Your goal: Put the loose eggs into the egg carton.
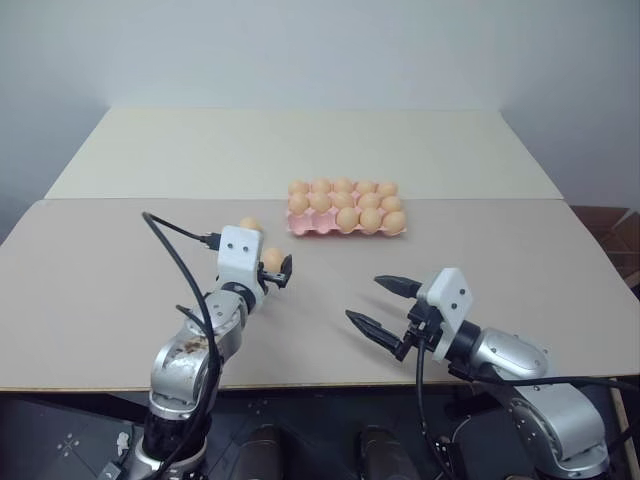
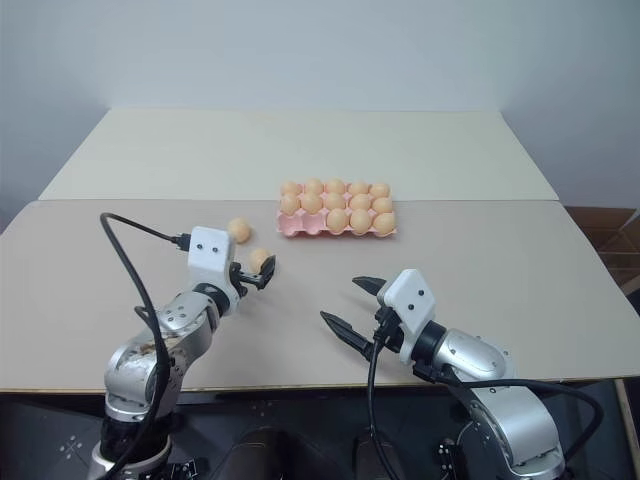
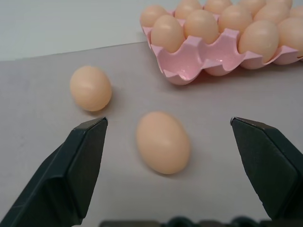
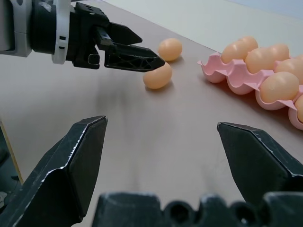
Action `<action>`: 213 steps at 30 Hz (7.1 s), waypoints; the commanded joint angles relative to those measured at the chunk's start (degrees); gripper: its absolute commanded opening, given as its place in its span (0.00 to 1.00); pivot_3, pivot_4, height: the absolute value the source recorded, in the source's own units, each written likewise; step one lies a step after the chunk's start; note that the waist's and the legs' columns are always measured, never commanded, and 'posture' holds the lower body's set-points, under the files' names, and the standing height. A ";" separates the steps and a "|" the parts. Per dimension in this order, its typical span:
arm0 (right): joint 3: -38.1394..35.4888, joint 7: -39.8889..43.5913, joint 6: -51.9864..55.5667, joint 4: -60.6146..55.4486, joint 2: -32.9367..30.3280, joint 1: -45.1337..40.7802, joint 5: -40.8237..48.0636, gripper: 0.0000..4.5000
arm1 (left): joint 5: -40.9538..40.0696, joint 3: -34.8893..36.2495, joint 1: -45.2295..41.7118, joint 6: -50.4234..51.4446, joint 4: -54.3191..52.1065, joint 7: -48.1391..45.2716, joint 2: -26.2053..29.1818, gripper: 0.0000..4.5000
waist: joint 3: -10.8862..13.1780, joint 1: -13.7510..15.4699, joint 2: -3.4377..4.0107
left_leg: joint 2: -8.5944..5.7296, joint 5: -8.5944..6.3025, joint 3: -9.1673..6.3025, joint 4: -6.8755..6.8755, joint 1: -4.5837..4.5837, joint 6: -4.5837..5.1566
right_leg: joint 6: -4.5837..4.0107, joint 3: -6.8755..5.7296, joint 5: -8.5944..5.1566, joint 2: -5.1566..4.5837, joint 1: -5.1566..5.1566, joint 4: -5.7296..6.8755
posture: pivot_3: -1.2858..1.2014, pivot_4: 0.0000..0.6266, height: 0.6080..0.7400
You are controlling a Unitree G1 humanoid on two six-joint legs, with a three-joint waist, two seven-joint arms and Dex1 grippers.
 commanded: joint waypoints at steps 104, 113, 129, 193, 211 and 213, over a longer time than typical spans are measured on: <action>4.04 -15.54 14.69 -2.08 1.99 -13.08 2.05 1.00 | 10.95 7.26 -8.09 -10.35 12.58 -13.10 3.83 0.99 | 0.00 -0.01 0.00 | -0.01 0.01 -0.07 0.34 -0.58 0.02 | 0.05 -0.10 0.04 -0.01 -0.49 0.23 | 0.52 0.24 1.00; 7.29 -17.66 16.69 -0.08 4.92 -17.20 0.64 1.00 | 8.03 10.64 -13.24 -8.93 22.28 -12.63 4.31 0.99 | 0.00 -0.02 0.00 | -0.01 0.01 -0.08 0.35 -0.59 0.02 | 0.04 -0.11 0.04 -0.01 -0.51 0.25 | 0.52 0.24 1.00; 9.43 -15.20 16.30 -1.66 4.93 -17.09 0.62 1.00 | 6.03 11.15 -24.09 -13.90 38.45 -9.04 0.77 0.99 | -0.01 -0.08 0.00 | -0.02 0.01 -0.07 0.36 -0.62 0.02 | 0.05 -0.12 0.05 -0.02 -0.53 0.23 | 0.52 0.24 1.00; 4.23 -20.07 23.63 -3.55 7.89 -18.71 1.92 1.00 | 14.95 -4.43 -29.06 -29.36 48.79 -14.46 -0.90 0.37 | -0.01 -0.07 0.00 | -0.03 0.01 -0.01 0.39 -0.73 0.02 | 0.06 -0.15 0.05 -0.01 -0.60 0.23 | 0.52 0.24 1.00; 2.82 -19.31 22.84 -3.46 7.06 -18.51 2.71 1.00 | 14.05 -1.05 -24.81 -30.19 40.13 -13.26 -0.70 0.99 | -0.01 -0.09 0.00 | -0.02 0.01 -0.05 0.40 -0.77 0.02 | 0.06 -0.15 0.05 -0.01 -0.64 0.24 | 0.52 0.24 1.00; 2.31 -19.25 22.49 -3.62 7.37 -18.03 2.99 1.00 | 13.11 0.99 -22.72 -29.72 34.45 -12.94 -0.16 0.99 | -0.01 -0.16 0.00 | -0.01 0.01 -0.06 0.40 -0.77 0.02 | 0.05 -0.14 0.05 -0.01 -0.65 0.25 | 0.52 0.24 1.00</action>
